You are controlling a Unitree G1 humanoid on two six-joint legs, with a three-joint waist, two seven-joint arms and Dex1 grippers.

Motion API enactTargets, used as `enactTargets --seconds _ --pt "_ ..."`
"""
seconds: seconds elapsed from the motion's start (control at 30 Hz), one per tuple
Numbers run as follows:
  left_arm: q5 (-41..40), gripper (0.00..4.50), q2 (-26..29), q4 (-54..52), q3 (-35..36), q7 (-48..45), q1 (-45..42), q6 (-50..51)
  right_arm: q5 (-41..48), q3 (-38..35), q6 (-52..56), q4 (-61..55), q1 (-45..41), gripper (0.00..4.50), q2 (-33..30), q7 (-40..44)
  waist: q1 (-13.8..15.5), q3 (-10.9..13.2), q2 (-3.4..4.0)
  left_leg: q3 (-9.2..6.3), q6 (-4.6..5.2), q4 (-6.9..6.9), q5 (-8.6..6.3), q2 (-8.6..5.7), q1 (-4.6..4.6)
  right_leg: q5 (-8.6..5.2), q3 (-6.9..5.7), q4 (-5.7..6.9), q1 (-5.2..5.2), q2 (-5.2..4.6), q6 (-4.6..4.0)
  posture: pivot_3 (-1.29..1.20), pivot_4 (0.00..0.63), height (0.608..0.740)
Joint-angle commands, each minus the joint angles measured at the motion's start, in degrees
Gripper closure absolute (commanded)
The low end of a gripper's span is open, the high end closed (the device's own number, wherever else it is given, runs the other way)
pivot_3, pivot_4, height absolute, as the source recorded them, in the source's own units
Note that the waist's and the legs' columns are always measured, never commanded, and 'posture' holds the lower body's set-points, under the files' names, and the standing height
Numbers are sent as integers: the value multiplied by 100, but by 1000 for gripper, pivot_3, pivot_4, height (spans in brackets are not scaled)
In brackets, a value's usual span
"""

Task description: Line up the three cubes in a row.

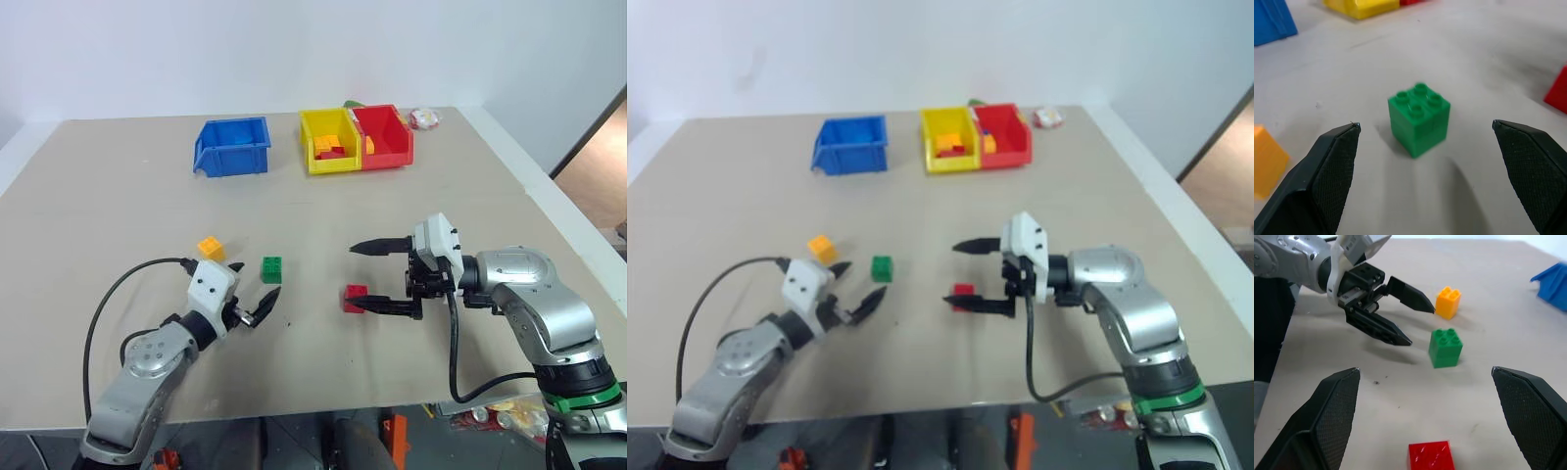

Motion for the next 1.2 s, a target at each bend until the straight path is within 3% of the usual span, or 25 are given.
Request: enactTargets --seconds 0.03,1.0,1.2 --pt "107 0 -83 -59 -57 136 -83 102 184 -195 14 -238 -72 30 -5 -114 -4 0 0 2 0 0 0 0 1 0 3 0 0 3 0 0 150 740" --pt "561 0 -557 1212 -446 -24 -1053 39 155 -88 -88 106 -341 30 67 -231 -2 1 -2 15 0 -1 0 0 -2 4 25 -2 -6 17 9 0 150 740" --pt "574 1832 -583 1372 -350 -65 -1164 36 112 -57 -121 164 -388 0 76 -217 -3 1 -3 16 0 -1 0 0 -2 5 25 -2 -6 18 10 0 150 740"
